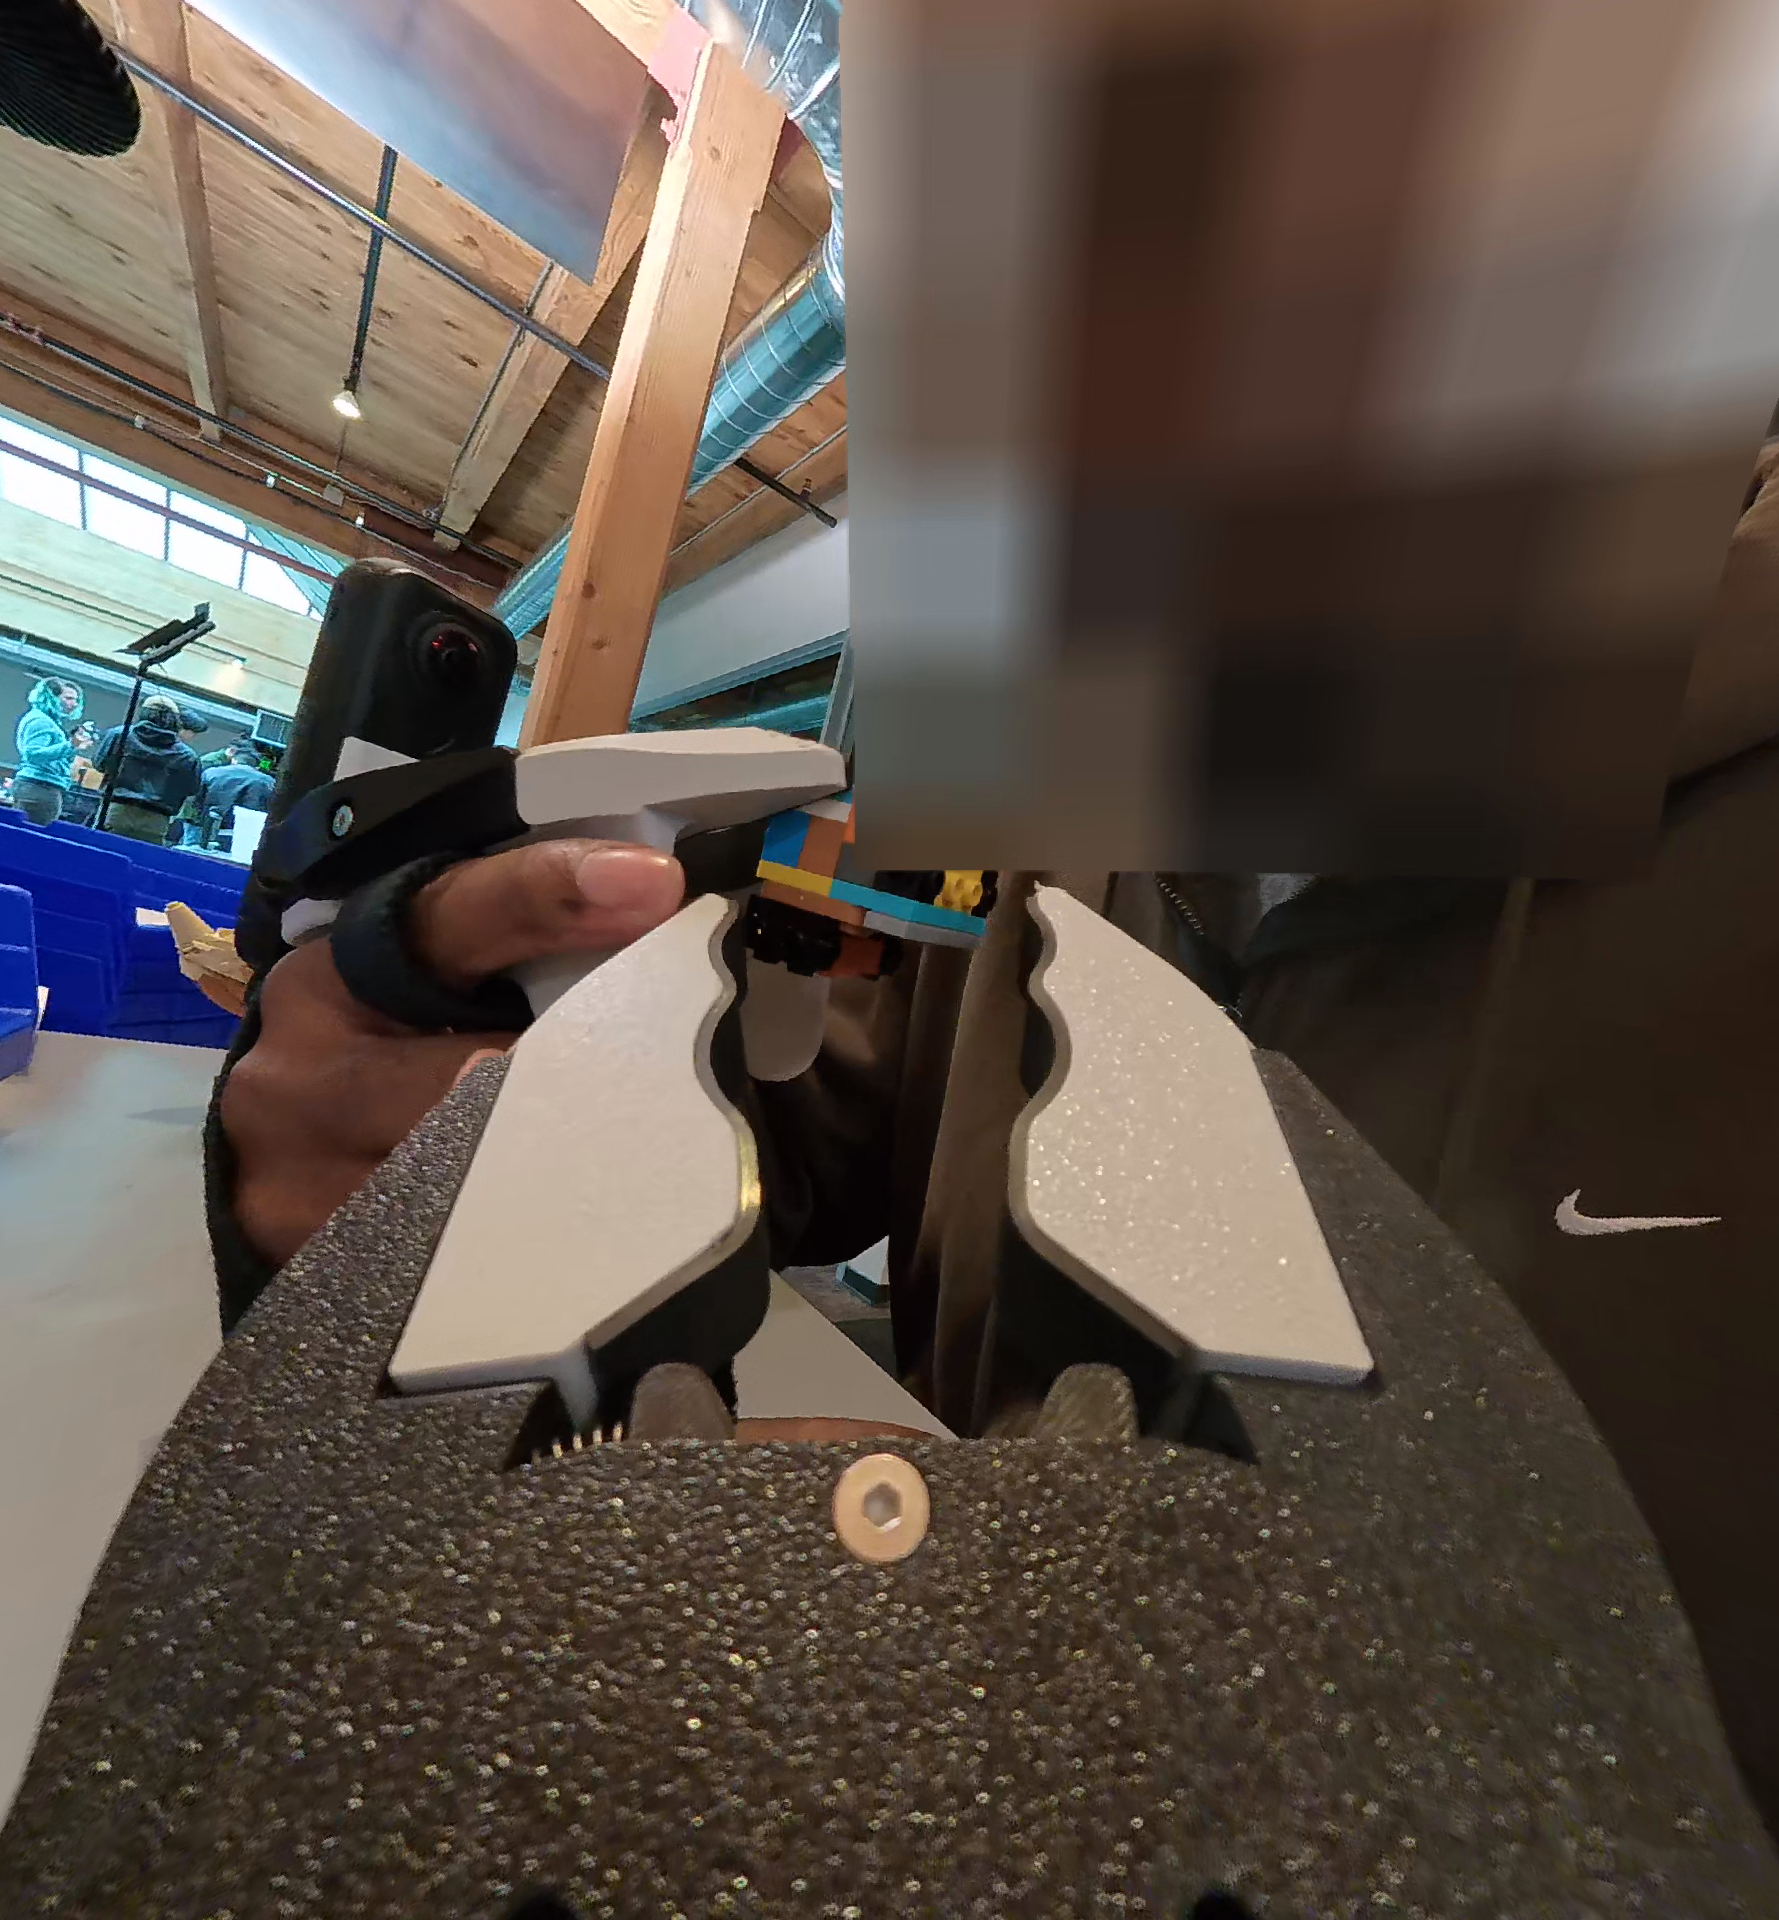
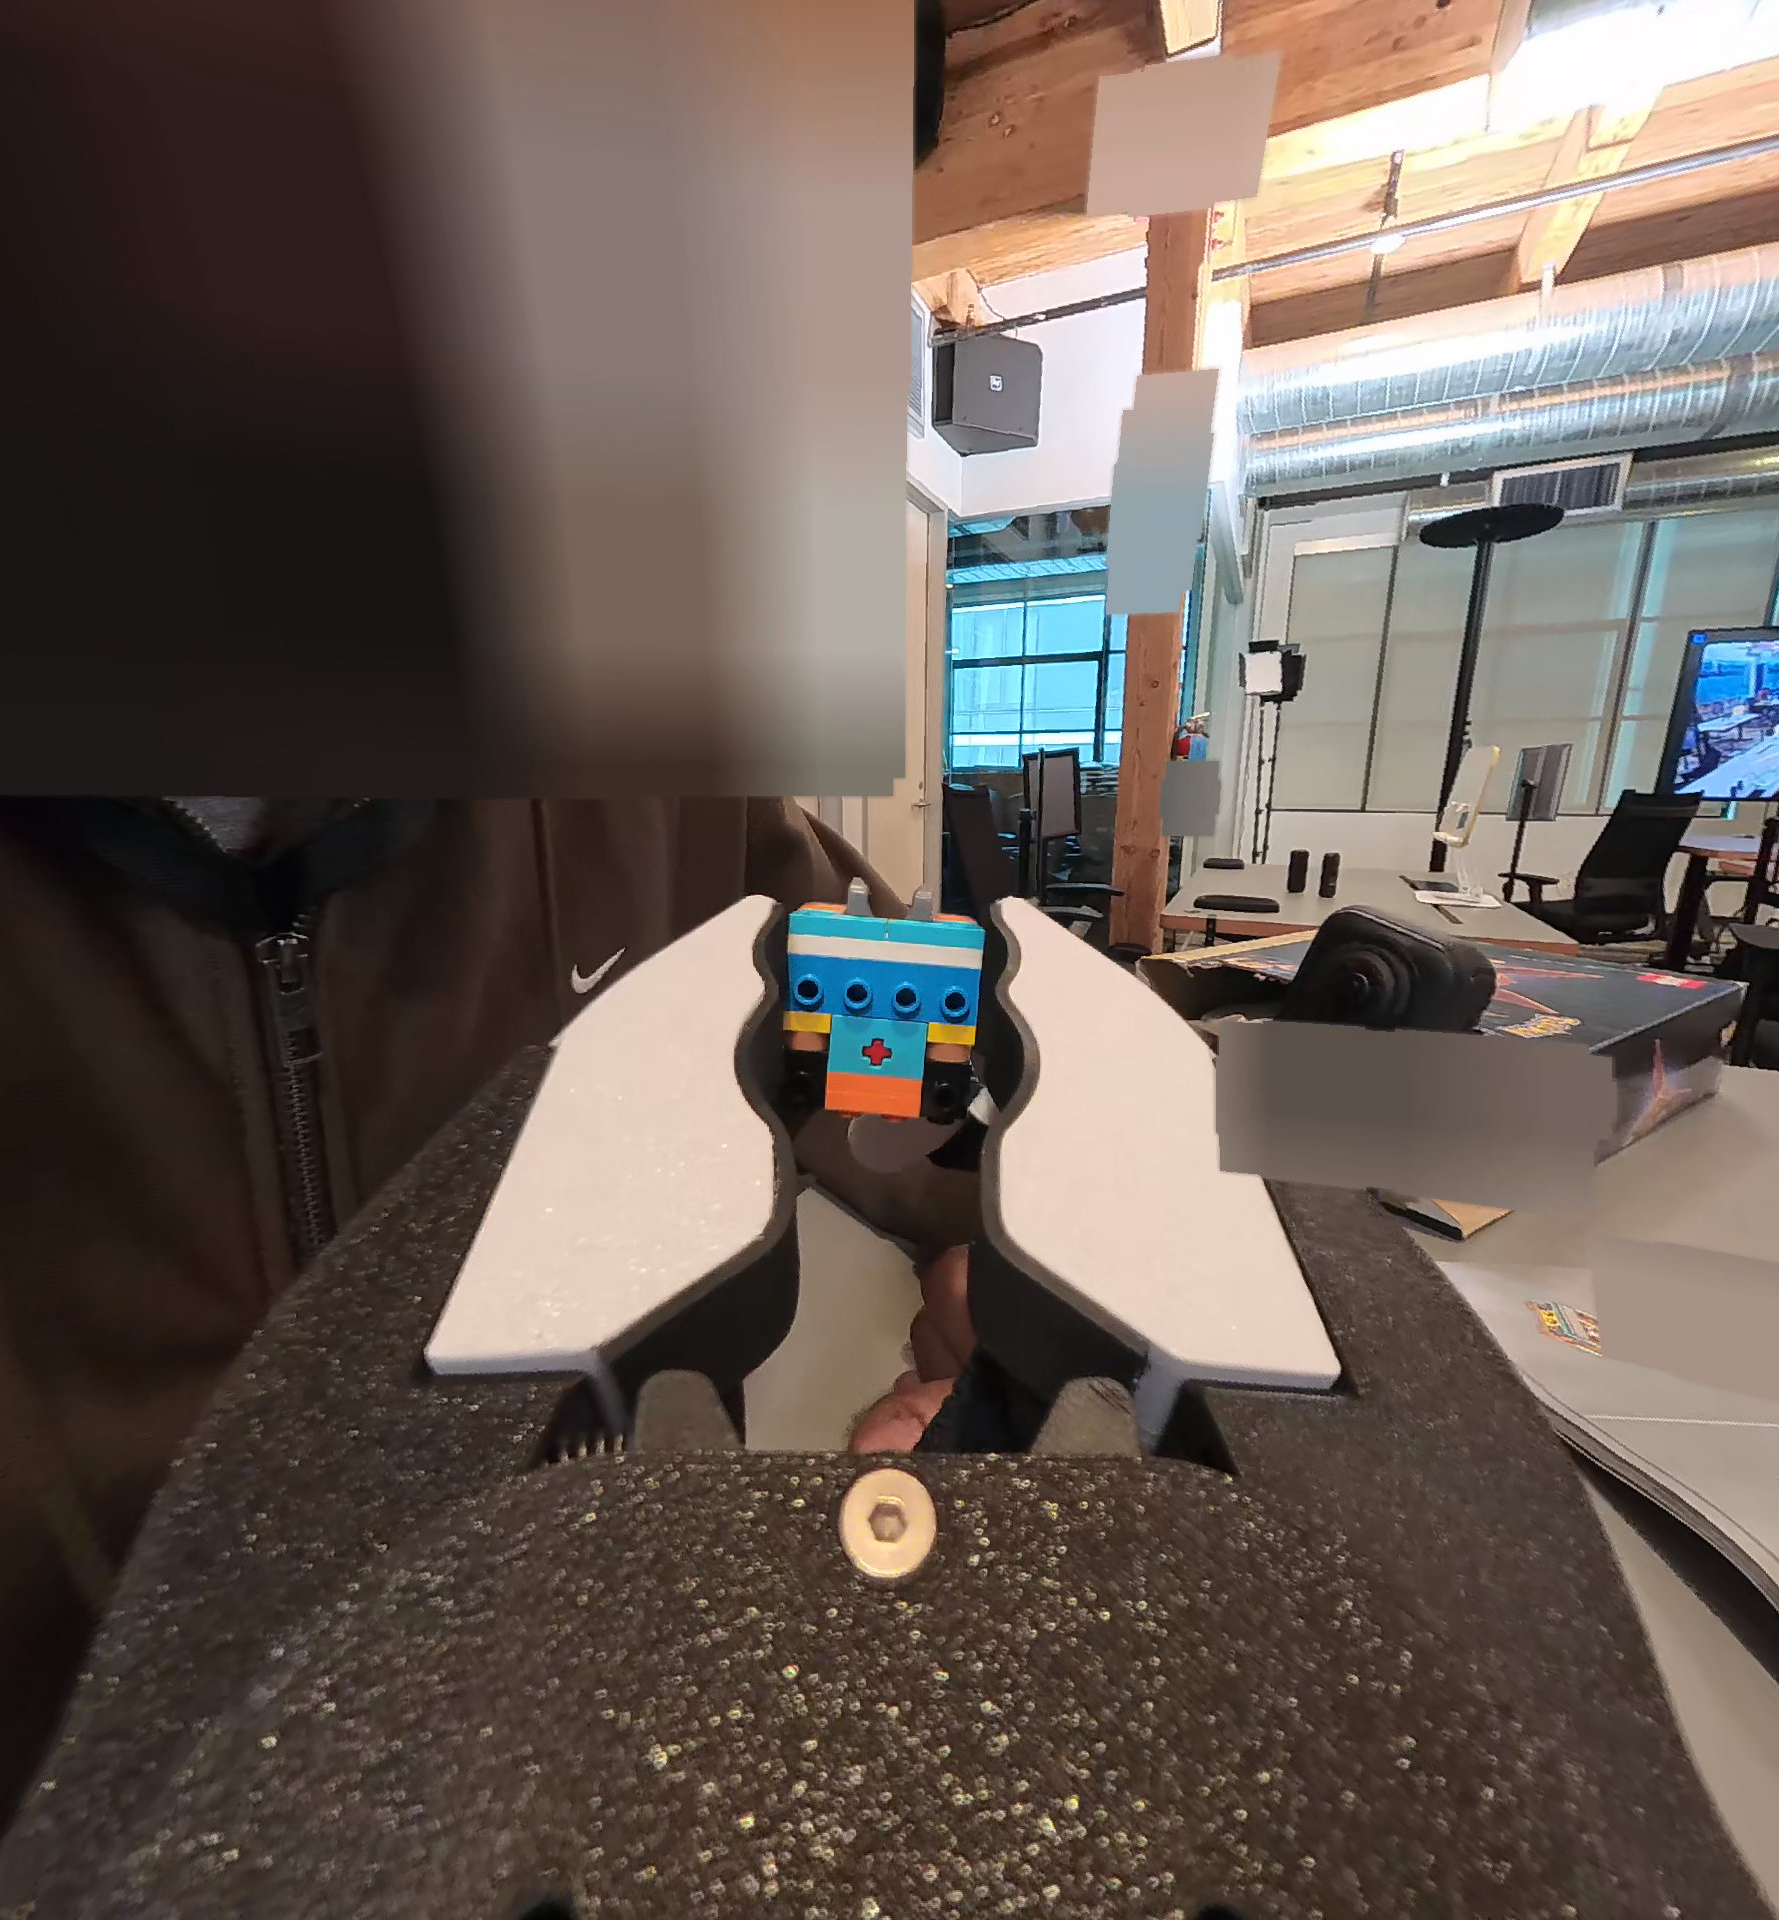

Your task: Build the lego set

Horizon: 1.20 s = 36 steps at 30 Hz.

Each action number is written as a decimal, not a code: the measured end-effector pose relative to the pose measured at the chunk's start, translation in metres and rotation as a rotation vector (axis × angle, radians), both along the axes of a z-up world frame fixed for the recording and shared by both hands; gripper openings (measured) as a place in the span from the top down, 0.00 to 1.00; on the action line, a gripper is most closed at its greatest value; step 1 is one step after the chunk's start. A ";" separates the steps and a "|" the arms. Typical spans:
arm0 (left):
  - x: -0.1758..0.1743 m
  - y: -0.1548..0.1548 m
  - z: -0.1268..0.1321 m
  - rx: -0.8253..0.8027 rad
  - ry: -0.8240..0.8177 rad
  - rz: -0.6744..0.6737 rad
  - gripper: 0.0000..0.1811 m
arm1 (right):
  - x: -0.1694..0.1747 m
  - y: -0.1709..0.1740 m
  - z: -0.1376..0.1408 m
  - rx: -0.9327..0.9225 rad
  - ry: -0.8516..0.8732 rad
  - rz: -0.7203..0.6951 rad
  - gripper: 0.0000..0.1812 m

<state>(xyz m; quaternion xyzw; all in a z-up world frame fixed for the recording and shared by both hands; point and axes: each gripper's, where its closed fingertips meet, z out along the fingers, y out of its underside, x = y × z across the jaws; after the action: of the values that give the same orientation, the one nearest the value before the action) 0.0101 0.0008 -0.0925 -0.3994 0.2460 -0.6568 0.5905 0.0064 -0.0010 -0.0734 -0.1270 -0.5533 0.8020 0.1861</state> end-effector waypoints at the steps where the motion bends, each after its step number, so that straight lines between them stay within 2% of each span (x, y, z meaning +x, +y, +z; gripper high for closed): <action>1: 0.000 0.000 0.000 0.000 -0.001 0.003 0.72 | 0.000 0.001 0.000 -0.003 0.001 -0.006 0.81; 13: -0.011 0.005 0.002 -0.036 -0.026 0.006 0.79 | -0.004 0.013 -0.005 0.015 0.007 -0.084 0.81; 31: 0.000 0.006 -0.008 -0.215 -0.014 -0.161 0.78 | -0.011 0.008 -0.022 0.110 -0.021 -0.098 0.81; 36: -0.001 0.007 -0.008 -0.209 -0.002 -0.155 0.78 | -0.012 0.009 -0.023 0.120 -0.022 -0.104 0.81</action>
<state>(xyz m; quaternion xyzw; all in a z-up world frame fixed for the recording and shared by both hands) 0.0090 0.0077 -0.1009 -0.4376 0.2058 -0.7230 0.4934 -0.0054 0.0079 -0.0965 -0.1531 -0.5952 0.7551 0.2284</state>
